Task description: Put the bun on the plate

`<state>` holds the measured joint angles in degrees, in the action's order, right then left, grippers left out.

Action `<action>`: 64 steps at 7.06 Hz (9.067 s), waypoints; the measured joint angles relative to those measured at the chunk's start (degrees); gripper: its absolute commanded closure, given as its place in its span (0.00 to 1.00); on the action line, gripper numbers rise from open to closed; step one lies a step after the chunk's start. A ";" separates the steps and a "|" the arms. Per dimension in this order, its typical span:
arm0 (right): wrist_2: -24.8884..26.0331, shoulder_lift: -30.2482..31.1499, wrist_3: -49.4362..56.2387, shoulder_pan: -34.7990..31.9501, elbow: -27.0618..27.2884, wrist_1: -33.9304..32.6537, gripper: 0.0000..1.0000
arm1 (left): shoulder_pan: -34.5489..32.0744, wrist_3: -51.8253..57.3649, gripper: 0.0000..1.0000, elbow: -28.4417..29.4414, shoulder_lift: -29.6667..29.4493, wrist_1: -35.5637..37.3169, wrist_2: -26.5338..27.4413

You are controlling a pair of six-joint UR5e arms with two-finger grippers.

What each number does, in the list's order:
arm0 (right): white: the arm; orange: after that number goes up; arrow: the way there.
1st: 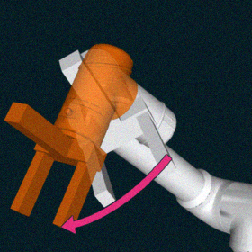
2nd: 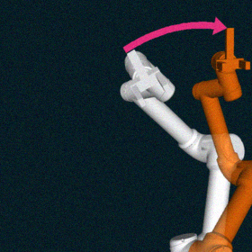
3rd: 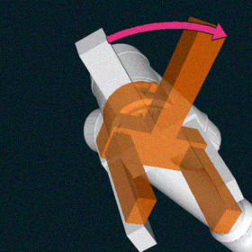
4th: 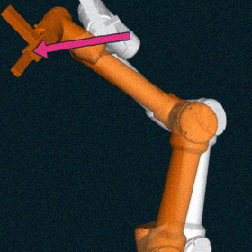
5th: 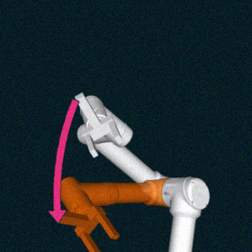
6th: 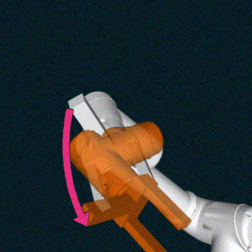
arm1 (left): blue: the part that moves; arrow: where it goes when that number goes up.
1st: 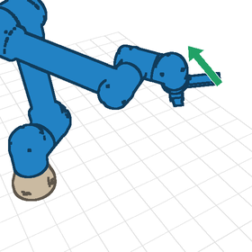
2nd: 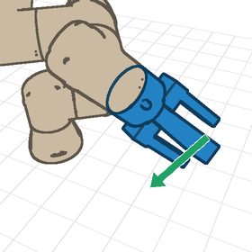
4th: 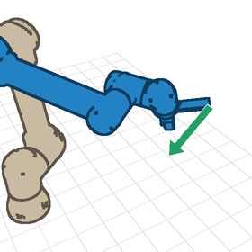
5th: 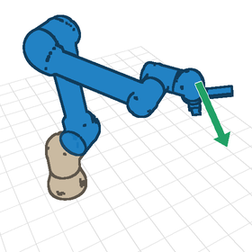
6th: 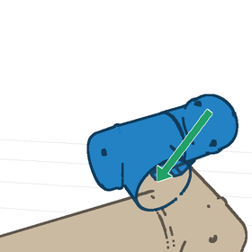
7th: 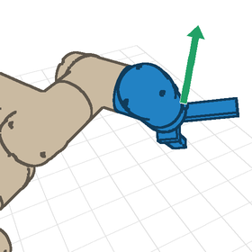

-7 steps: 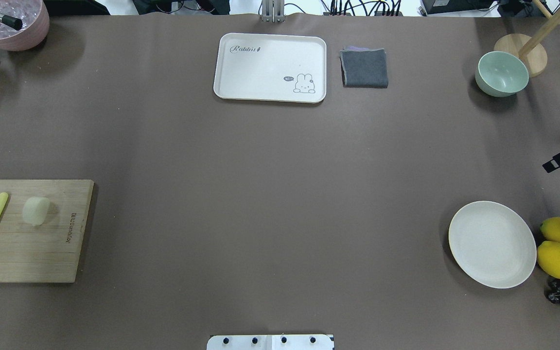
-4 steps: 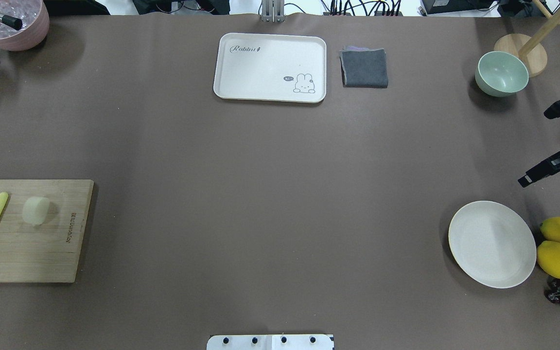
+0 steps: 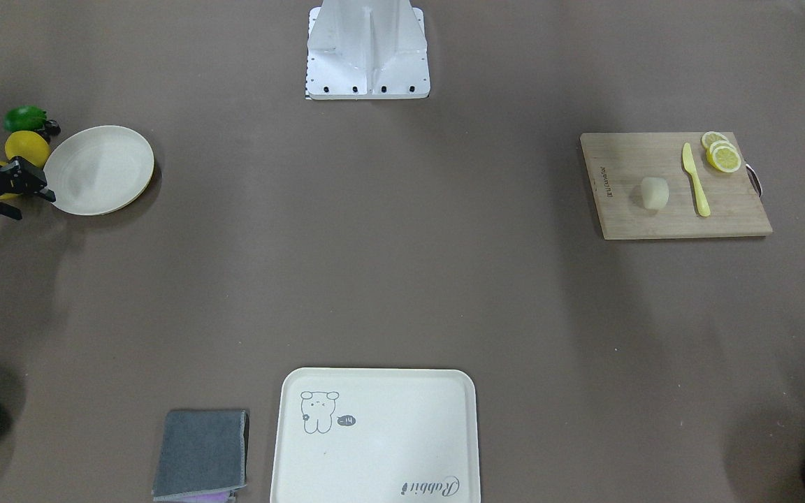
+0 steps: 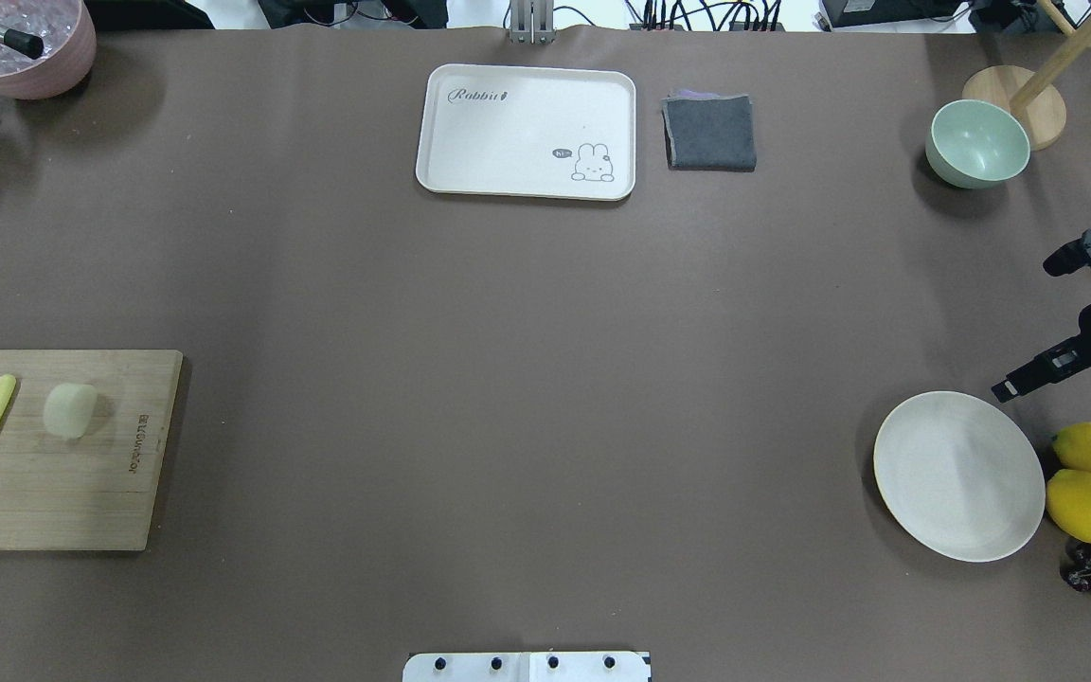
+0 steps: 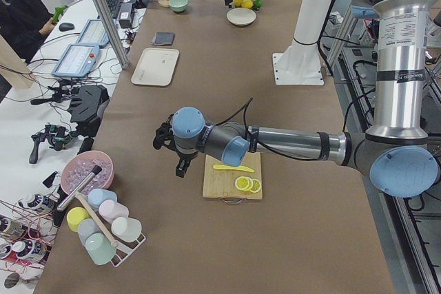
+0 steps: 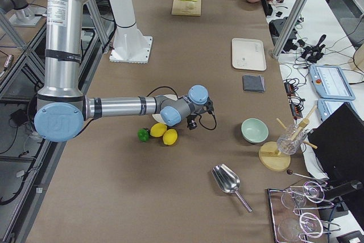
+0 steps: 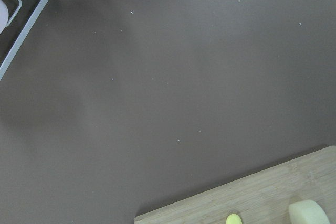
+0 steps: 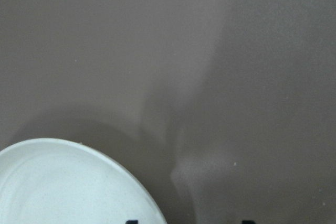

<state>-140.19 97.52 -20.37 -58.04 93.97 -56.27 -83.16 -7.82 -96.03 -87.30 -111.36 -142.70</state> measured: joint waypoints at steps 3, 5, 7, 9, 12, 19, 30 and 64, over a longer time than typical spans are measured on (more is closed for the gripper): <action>-0.24 0.86 -0.52 1.65 -0.09 1.06 0.50 | 0.57 -1.70 0.02 0.07 0.16 -1.16 0.18; -0.53 1.36 -0.52 2.77 -0.10 1.15 1.00 | 0.62 -1.75 0.02 0.16 0.22 -1.21 0.24; -1.02 1.57 -0.35 3.06 -0.06 1.16 1.00 | 0.63 -1.82 0.02 0.21 0.23 -1.23 0.27; -1.16 1.58 -0.35 3.05 0.08 1.16 1.00 | 0.75 -1.84 0.02 0.22 0.21 -1.23 0.10; -3.34 -4.96 -9.52 3.32 0.24 0.93 1.00 | 1.64 -1.85 0.02 0.23 0.13 -1.23 0.06; 16.51 -35.32 -52.89 24.63 -5.40 0.66 1.00 | 9.76 -15.87 0.02 -2.51 -1.52 -1.73 2.23; 19.51 -42.62 -57.34 21.78 0.59 -18.26 0.00 | 35.79 -42.51 1.00 -3.05 4.67 -16.10 19.70; 4.45 -5.19 0.14 -16.77 13.13 -25.80 0.00 | 42.09 -54.80 0.03 -6.17 -34.62 13.73 28.31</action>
<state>-135.74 92.33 -20.23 -74.81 107.10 -82.07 -41.06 -62.62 -102.20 -121.92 -97.63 -114.39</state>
